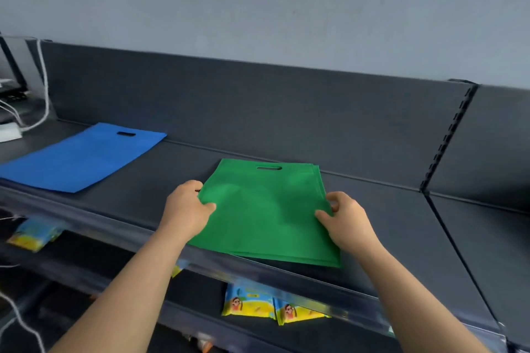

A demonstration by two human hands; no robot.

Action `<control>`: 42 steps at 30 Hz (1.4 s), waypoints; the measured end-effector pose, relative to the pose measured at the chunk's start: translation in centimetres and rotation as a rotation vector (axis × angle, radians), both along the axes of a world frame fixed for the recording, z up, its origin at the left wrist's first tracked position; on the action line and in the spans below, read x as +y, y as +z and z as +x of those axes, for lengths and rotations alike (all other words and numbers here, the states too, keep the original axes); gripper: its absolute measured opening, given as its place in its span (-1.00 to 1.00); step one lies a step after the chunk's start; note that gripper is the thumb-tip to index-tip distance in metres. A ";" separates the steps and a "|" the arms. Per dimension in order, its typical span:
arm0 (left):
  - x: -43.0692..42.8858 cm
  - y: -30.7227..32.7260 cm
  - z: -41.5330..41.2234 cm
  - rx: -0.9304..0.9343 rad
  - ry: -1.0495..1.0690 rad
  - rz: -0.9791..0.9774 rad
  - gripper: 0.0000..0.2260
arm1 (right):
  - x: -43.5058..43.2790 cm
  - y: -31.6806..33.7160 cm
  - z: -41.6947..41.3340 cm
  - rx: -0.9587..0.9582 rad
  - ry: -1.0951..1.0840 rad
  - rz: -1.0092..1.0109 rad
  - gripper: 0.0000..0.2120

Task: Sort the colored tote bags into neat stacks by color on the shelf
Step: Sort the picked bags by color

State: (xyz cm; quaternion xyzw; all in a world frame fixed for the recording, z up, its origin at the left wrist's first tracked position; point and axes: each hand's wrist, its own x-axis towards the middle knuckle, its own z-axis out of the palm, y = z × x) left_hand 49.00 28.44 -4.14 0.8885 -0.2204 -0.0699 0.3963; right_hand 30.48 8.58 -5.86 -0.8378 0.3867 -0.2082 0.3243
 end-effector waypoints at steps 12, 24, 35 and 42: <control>4.4 -0.9 11.4 -0.056 0.009 0.038 -0.46 | 5.5 -0.5 11.4 0.069 0.032 0.004 -0.51; 8.8 -1.5 20.9 -0.116 -0.108 0.166 -0.48 | 11.2 -1.7 20.0 0.147 -0.126 -0.063 -0.73; 11.0 -2.2 23.5 -0.217 -0.172 0.285 -0.61 | 14.5 -1.9 22.8 0.258 -0.165 -0.178 -0.63; 11.0 -1.5 22.4 -0.470 -0.250 0.314 -0.61 | 14.6 -0.9 20.9 0.294 -0.175 -0.374 -0.76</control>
